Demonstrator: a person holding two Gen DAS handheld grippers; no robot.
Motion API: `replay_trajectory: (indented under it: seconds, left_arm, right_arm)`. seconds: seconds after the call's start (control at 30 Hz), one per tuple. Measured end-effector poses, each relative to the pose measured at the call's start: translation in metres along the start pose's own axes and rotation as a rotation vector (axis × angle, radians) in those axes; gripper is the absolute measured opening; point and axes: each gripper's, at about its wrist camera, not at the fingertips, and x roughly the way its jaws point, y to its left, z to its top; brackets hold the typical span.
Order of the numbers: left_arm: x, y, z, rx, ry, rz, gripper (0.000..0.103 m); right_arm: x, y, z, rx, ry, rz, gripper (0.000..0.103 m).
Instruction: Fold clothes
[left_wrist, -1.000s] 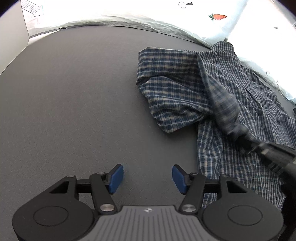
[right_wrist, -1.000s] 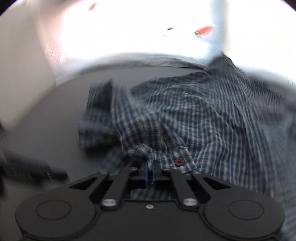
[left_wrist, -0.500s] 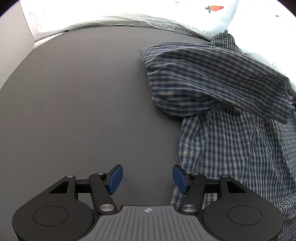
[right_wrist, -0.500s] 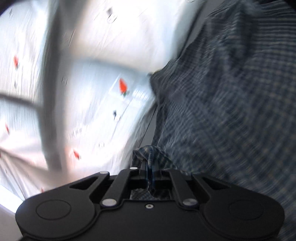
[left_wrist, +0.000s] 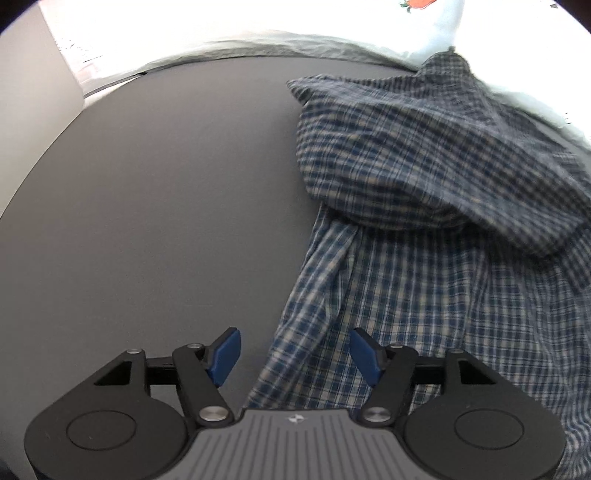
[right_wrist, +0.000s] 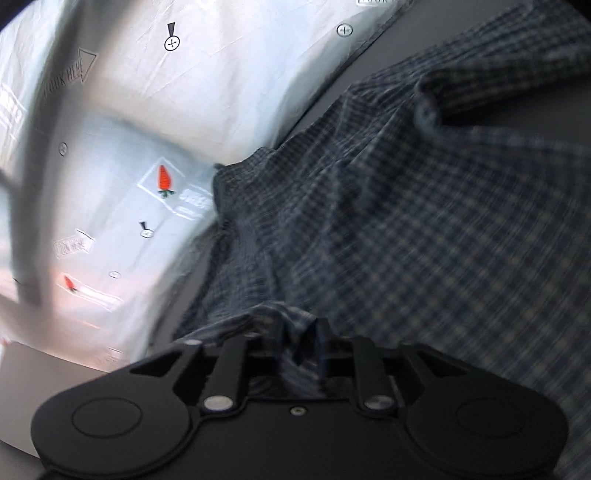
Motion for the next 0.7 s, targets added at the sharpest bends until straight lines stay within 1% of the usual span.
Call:
replay_trajectory:
  seconds: [0.07, 0.13, 0.17, 0.23, 0.33, 0.4, 0.43, 0.5, 0.57, 0.6, 0.63, 0.67, 0.7]
  left_arm:
    - [0.000, 0.000, -0.005, -0.028, -0.010, 0.025, 0.070]
    - [-0.001, 0.002, -0.009, -0.058, -0.023, 0.037, 0.074]
    - [-0.001, 0.003, -0.011, -0.072, -0.029, 0.042, 0.076]
    - [-0.002, 0.006, -0.013, -0.104, -0.032, 0.054, 0.082]
    - [0.001, 0.007, -0.011, -0.157, -0.019, 0.044, 0.083]
    - [0.003, 0.005, -0.009, -0.170, -0.009, 0.039, 0.085]
    - [0.004, 0.003, -0.007, -0.158, -0.006, 0.044, 0.089]
    - [0.009, 0.003, -0.004, -0.154, 0.006, 0.042, 0.093]
    - [0.012, 0.007, 0.000, -0.162, 0.023, 0.020, 0.096]
    - [0.012, 0.007, 0.000, -0.154, 0.023, 0.019, 0.098]
    - [0.013, 0.005, 0.001, -0.142, 0.021, 0.022, 0.099]
    - [0.013, 0.005, 0.001, -0.135, 0.018, 0.023, 0.099]
    - [0.013, 0.005, 0.001, -0.135, 0.018, 0.023, 0.099]
  right_arm:
    - [-0.001, -0.004, 0.004, -0.007, 0.015, 0.001, 0.031]
    - [-0.002, -0.006, 0.002, -0.023, 0.038, 0.012, 0.038]
    - [-0.002, -0.007, 0.001, -0.030, 0.050, 0.017, 0.044]
    - [-0.003, -0.009, 0.000, -0.045, 0.074, 0.029, 0.046]
    - [-0.003, -0.011, -0.003, -0.074, 0.105, 0.046, 0.051]
    - [0.000, -0.004, -0.008, -0.132, 0.096, 0.044, 0.056]
    - [0.002, 0.002, -0.011, -0.175, 0.083, 0.027, 0.058]
    - [0.007, 0.013, -0.016, -0.263, 0.060, -0.010, 0.066]
    - [0.016, 0.023, -0.020, -0.357, 0.048, -0.060, 0.066]
    - [0.020, 0.025, -0.021, -0.378, 0.049, -0.067, 0.064]
    - [0.026, 0.026, -0.021, -0.386, 0.057, -0.061, 0.060]
    - [0.031, 0.026, -0.021, -0.393, 0.066, -0.054, 0.039]
    - [0.034, 0.027, -0.020, -0.395, 0.070, -0.045, 0.012]
